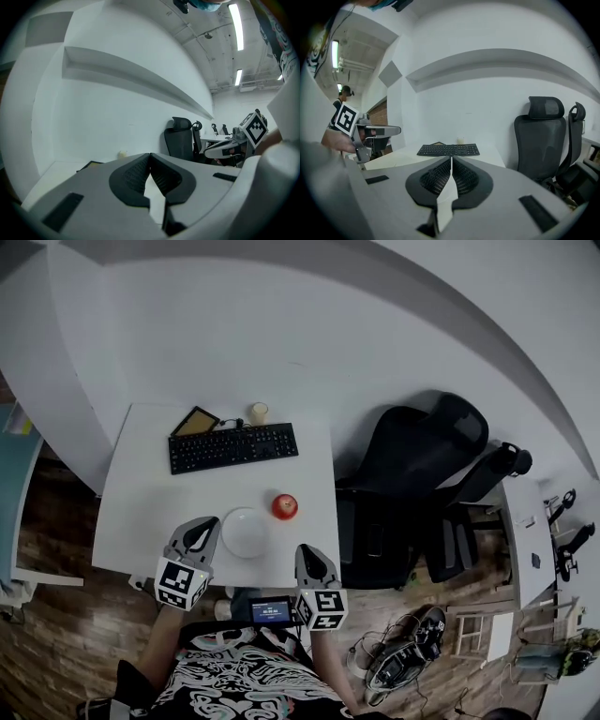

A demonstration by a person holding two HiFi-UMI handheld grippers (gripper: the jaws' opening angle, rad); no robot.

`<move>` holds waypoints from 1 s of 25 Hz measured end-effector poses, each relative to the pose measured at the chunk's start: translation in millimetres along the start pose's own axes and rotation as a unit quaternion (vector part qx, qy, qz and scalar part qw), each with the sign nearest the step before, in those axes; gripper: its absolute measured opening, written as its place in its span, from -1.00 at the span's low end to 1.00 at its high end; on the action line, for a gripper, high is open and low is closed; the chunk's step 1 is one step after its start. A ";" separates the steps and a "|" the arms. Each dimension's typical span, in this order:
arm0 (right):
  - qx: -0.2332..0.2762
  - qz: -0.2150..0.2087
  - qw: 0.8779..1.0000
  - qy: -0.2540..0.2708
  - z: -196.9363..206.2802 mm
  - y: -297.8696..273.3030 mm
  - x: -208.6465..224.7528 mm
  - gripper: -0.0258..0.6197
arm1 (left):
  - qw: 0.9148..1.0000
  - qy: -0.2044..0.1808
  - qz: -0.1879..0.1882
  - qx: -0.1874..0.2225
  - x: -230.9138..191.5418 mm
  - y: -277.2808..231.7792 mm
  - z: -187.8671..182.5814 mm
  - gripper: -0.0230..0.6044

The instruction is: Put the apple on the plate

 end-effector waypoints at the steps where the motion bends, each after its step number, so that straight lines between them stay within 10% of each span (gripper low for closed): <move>1: -0.002 0.001 1.000 -0.004 -0.2 0.7 1.4 -0.83 | 1.000 0.001 0.006 -0.005 1.6 -3.4 2.6 -0.88; 25: -0.105 -0.008 0.994 -0.018 41.8 -50.4 9.5 -0.83 | 0.992 -0.030 0.080 -0.092 14.1 -68.6 51.4 -0.88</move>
Point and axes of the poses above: the fingertips, and each gripper's own axes: y backward along the fingers, x to its right, z out of its underside, the point moved 1 cm from there along y, backward along the fingers, and after that the axes turned 11 degrees about -x, right-handed, at the moved point
